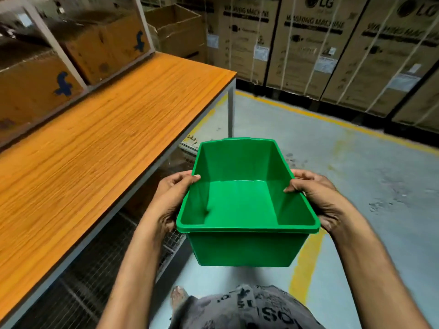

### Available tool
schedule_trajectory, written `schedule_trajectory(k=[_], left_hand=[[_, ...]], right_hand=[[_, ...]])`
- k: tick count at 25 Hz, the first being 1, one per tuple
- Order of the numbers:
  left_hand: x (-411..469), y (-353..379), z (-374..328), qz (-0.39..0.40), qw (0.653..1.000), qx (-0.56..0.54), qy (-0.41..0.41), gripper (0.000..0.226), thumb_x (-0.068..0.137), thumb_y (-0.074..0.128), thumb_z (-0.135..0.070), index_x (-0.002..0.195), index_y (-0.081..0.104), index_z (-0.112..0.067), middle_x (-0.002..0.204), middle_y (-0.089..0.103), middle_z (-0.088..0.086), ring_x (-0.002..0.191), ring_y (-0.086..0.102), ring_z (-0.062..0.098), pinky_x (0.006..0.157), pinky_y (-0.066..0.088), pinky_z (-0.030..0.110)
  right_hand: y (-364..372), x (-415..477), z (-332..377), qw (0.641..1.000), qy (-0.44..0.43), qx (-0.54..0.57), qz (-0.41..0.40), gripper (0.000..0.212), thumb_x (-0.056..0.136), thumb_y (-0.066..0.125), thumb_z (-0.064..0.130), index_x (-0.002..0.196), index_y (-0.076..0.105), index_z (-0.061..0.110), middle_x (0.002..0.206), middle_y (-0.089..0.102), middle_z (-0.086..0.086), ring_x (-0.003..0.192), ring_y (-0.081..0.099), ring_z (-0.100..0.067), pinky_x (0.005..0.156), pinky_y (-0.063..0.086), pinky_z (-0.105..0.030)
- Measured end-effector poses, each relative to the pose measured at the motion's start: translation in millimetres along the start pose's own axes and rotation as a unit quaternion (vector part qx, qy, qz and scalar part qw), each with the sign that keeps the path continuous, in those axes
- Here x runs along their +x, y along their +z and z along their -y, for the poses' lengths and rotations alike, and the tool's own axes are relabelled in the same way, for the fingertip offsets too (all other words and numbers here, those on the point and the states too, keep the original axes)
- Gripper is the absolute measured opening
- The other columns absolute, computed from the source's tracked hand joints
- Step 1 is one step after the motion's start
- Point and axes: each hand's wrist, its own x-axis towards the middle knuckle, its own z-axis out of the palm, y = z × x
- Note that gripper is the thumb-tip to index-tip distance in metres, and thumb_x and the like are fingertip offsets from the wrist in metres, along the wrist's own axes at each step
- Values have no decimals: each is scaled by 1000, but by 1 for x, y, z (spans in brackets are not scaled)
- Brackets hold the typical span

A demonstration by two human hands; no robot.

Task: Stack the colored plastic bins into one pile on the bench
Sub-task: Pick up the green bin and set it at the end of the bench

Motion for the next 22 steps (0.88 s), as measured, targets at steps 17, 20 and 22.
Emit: schedule_trajectory(k=[17,20,22], left_hand=[[186,186,-83,89,995,20,39,22,90,62,7,101,73,-9,86,78,11,74,72,19,80,61,33],[218,213,-122,114,993,0,20,12,89,68,1,91,73,-10,83,77,14,64,72,17,67,62,29],[238,227,-143,118,993,0,12,9,90,69,-2,88,72,-10,79,77,13,61,72,17,61,62,28]], right_hand=[[-88,165,95,988,-73,72,-120,54,78,47,-25,111,65,14,98,78,-7,84,71,-26,82,58,-42],[-89,196,130,985,-55,123,-107,48,79,46,-21,111,67,7,91,77,-13,67,72,-24,63,61,-34],[-91,216,149,986,-41,133,-96,44,80,46,-19,111,68,4,89,76,-16,63,72,-25,60,62,-33]])
